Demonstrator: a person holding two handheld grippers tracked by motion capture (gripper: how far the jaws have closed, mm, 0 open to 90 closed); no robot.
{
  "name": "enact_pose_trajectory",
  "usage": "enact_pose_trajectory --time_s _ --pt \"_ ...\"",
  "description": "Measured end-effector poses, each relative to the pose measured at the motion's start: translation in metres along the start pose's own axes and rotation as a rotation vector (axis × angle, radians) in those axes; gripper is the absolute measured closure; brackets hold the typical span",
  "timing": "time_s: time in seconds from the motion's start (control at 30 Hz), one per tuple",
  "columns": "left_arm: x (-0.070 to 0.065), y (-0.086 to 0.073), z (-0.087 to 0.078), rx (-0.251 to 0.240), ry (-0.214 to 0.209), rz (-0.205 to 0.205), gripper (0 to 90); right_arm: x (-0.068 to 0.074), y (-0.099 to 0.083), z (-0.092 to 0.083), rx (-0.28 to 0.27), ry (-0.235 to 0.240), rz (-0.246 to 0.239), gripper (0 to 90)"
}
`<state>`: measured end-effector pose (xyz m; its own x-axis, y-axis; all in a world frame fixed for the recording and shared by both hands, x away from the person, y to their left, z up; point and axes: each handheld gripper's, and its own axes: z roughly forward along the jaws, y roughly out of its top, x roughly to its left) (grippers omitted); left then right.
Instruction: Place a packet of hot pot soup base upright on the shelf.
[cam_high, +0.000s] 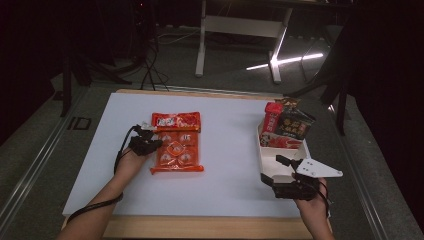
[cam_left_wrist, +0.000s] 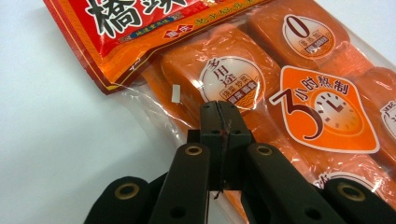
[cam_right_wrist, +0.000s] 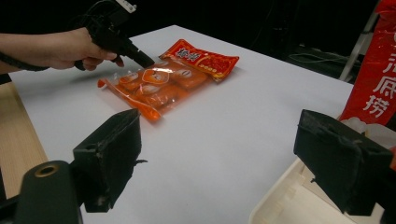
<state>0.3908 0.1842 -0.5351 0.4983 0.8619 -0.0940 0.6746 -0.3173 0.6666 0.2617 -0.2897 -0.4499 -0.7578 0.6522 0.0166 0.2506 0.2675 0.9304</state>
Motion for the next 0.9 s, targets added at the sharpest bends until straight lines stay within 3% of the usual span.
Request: enact_pose_trajectory --time_s 0.07,0.17,0.23,0.3,0.37,0.47,0.53,0.6,0.73,0.9 --pt "0.000 0.000 0.000 0.000 0.000 0.000 90.0 0.000 0.000 0.000 0.000 -0.002 -0.002 14.9" --pt "-0.009 0.004 0.004 -0.001 -0.057 0.004 90.0 0.000 -0.001 0.000 0.000 -0.001 0.000 14.9" --pt "-0.016 0.008 0.005 -0.002 -0.044 0.039 90.0 0.000 -0.001 0.000 0.000 0.000 0.001 14.9" --pt "-0.022 0.012 0.007 0.005 -0.075 0.042 90.0 0.000 -0.001 0.000 0.002 0.000 -0.001 14.9" --pt "-0.026 0.015 0.010 0.004 -0.050 0.066 90.0 0.000 -0.001 -0.001 0.002 -0.001 -0.002 14.9" --pt "-0.019 0.017 0.011 -0.024 -0.073 0.023 90.0 0.000 -0.002 -0.001 0.003 0.000 0.001 14.9" --pt "-0.016 0.020 0.011 -0.037 -0.043 0.035 90.0 0.000 -0.003 -0.001 0.005 -0.001 -0.001 14.9" --pt "-0.010 0.025 0.012 -0.052 -0.042 0.009 90.0 0.000 -0.004 -0.002 0.006 0.000 0.003 14.9" --pt "0.001 0.034 0.020 -0.051 0.001 0.011 90.0 -0.001 -0.005 -0.004 0.005 -0.002 0.005 15.0" --pt "0.008 0.045 0.032 -0.042 0.012 0.012 90.0 -0.002 -0.006 -0.006 -0.002 -0.003 0.013 15.0"
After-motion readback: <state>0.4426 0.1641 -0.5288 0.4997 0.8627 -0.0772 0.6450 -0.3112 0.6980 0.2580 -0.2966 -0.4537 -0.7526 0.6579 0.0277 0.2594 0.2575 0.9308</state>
